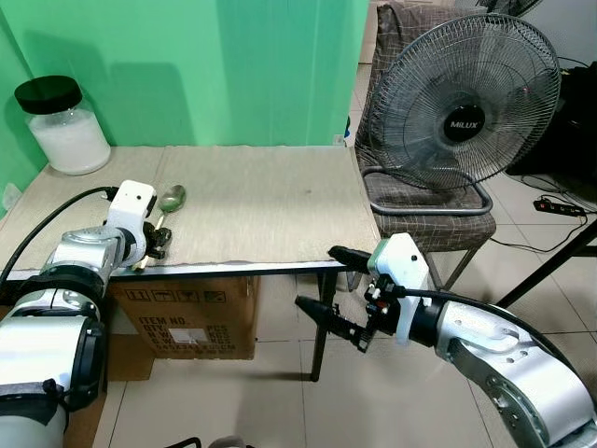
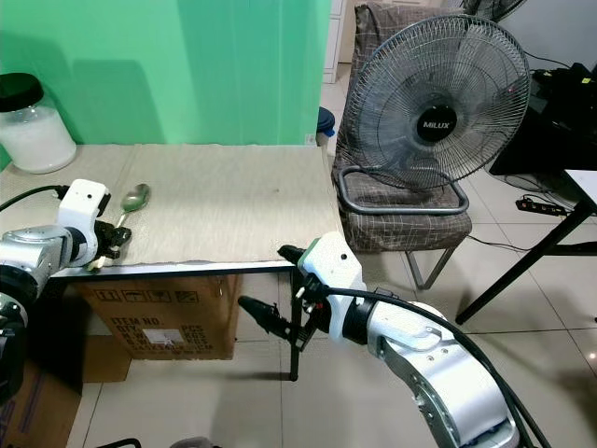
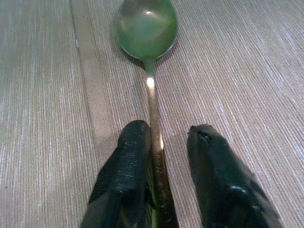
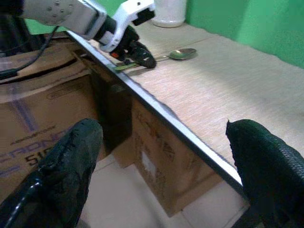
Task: Setting the table
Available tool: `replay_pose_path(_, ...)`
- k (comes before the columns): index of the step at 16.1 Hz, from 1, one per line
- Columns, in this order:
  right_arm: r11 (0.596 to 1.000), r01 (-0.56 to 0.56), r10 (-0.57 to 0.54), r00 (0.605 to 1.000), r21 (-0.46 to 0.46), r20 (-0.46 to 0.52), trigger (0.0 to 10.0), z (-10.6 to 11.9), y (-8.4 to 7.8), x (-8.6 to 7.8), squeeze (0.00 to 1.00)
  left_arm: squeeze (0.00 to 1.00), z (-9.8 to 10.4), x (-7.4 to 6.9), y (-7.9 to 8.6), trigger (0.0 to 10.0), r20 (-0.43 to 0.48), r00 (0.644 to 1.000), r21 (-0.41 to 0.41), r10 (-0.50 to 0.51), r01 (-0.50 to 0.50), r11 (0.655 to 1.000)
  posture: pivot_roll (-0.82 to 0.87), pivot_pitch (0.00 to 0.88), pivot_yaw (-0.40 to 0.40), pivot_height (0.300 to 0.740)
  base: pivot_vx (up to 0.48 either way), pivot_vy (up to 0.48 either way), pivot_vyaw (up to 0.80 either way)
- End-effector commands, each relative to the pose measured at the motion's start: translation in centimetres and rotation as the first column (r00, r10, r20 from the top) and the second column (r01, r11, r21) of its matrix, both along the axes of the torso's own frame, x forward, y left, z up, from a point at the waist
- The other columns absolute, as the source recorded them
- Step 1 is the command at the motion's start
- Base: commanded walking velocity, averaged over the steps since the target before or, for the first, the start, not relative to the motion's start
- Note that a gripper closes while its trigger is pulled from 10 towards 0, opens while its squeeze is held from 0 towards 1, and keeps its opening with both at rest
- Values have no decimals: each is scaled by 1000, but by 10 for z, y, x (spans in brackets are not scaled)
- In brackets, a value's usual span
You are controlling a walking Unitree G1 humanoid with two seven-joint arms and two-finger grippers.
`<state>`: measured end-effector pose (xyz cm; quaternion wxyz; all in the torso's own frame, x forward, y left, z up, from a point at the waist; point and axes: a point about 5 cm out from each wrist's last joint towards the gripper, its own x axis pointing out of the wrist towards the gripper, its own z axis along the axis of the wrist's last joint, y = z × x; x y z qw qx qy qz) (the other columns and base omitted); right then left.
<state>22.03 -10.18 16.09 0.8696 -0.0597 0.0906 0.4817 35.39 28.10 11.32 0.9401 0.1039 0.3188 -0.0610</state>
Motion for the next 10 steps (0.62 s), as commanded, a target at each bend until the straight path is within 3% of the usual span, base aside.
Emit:
replay_pose_path(1, 1000, -22, 22, 1000, 0, -12, 10000, 0, 0, -4, 0, 0, 6, 3, 1, 0, 13, 1000, 15, 2, -2, 1000, -17, 0, -25, 740, 0, 0, 0)
replay_pose_path(10, 1000, -25, 25, 1000, -3, -7, 10000, 2, 0, -5, 0, 0, 6, 2, 5, 0, 31, 999, 17, 25, -26, 1000, -18, 0, -27, 740, 0, 0, 0)
